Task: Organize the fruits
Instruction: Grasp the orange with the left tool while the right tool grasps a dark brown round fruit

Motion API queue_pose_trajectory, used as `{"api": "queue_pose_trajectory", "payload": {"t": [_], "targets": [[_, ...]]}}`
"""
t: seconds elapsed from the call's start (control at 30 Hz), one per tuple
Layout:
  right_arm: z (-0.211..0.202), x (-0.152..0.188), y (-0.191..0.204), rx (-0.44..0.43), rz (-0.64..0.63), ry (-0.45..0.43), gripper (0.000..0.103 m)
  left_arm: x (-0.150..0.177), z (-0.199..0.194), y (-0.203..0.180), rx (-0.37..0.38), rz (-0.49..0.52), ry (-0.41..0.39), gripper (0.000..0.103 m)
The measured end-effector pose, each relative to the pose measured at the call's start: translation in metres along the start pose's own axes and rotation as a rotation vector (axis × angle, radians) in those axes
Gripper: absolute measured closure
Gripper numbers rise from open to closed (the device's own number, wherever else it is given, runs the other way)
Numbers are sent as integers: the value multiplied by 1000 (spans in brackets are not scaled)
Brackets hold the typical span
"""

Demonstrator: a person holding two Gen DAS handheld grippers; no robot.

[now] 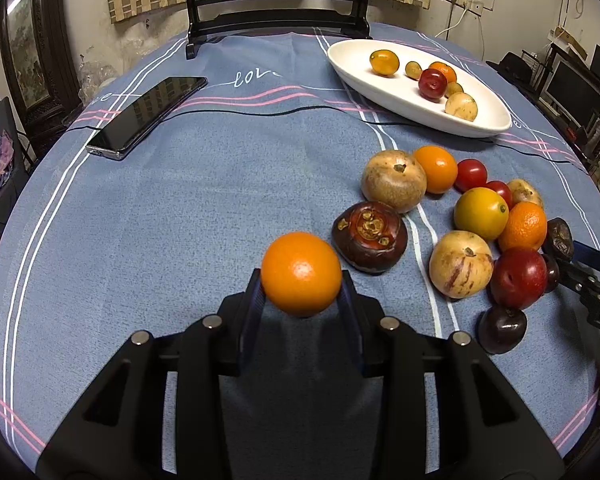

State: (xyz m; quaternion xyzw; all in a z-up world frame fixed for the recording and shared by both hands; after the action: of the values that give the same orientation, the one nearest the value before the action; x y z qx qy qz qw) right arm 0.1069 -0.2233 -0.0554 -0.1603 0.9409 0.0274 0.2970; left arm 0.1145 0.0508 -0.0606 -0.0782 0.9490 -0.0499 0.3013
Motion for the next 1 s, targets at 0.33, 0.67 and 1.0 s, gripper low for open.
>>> {"api": "queue_pose_trajectory", "payload": {"t": [0.33,0.67,1.0], "targets": [[-3,-2,-2,-41,36,-18,58,0,0,1,2,-3,1,66],[-35,-8,-19,-48,62,-108,58,-10,-25,-5,6,20,-58,66],[-55,-47,-23,-64,48,-206,58,-45,-48,-37,52,87,-127,66]]}}
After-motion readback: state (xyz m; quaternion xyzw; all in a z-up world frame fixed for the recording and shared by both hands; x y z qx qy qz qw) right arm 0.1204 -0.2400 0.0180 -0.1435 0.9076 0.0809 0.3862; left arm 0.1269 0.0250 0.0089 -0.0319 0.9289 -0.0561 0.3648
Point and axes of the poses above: each gripper's, at about its wrist camera, not at the fingertips, and z roughly the way its jaws point, y to its left, x to its underside, the point moved 2 cm from there along z, roughly the way its jaws point, and after that the axes turned 10 degrees about -z, right-handed, at the moved point
